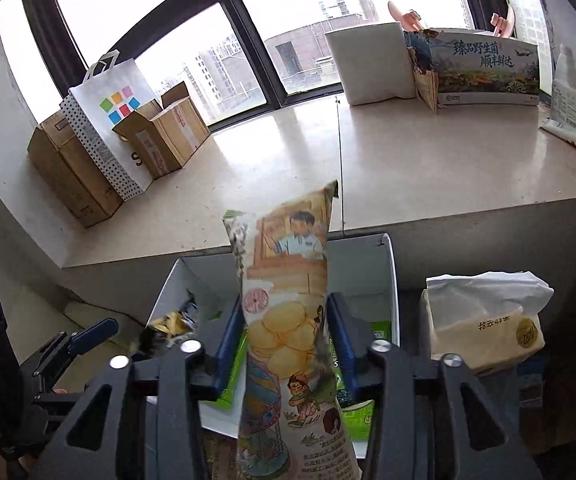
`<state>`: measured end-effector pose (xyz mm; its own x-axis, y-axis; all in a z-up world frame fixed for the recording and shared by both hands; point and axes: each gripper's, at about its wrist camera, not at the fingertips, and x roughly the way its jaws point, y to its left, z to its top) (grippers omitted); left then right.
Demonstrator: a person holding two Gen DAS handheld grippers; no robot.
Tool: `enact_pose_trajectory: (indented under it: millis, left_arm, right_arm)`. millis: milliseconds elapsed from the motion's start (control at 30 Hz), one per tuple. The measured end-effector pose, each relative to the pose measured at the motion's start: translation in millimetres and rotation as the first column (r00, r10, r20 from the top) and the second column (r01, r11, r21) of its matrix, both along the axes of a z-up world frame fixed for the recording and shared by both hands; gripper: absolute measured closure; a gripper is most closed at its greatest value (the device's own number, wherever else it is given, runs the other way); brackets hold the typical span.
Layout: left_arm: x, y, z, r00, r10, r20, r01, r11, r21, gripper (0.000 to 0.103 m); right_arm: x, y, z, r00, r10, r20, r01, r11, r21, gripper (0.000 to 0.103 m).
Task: Organize snacks
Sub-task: 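Drop the cracker bag into the white box while the left gripper drops the chip bag in, then grasp the yellow chip bag with the right gripper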
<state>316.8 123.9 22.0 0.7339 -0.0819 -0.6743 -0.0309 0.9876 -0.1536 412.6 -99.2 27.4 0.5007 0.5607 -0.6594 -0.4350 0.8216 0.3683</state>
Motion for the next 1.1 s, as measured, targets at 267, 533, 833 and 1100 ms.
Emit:
enact_pose_trajectory:
  millis: [267, 533, 833, 1100]
  left_arm:
    - [-29, 4, -5, 0.999, 0.031, 0.021, -0.032, 0.999, 0.025, 0.0]
    - [-91, -11, 12, 0.998, 0.012, 0.066, -0.014, 0.999, 0.03, 0.0]
    - [-217, -57, 9, 0.988, -0.033, 0.152, 0.027, 0.999, 0.041, 0.0]
    - [-289, -86, -37, 0.994, -0.043, 0.099, 0.042, 0.999, 0.009, 0.0]
  right_arm:
    - [-13, -29, 4, 0.996, -0.075, 0.048, 0.07, 0.993, 0.096, 0.0]
    - [-86, -61, 23, 0.988, -0.028, 0.154, 0.014, 0.996, 0.091, 0.0]
    - [-218, -129, 0, 0.977, 0.006, 0.212, -0.04, 0.987, 0.157, 0.0]
    - [-279, -140, -82, 0.998, -0.015, 0.065, 0.011, 0.998, 0.064, 0.0]
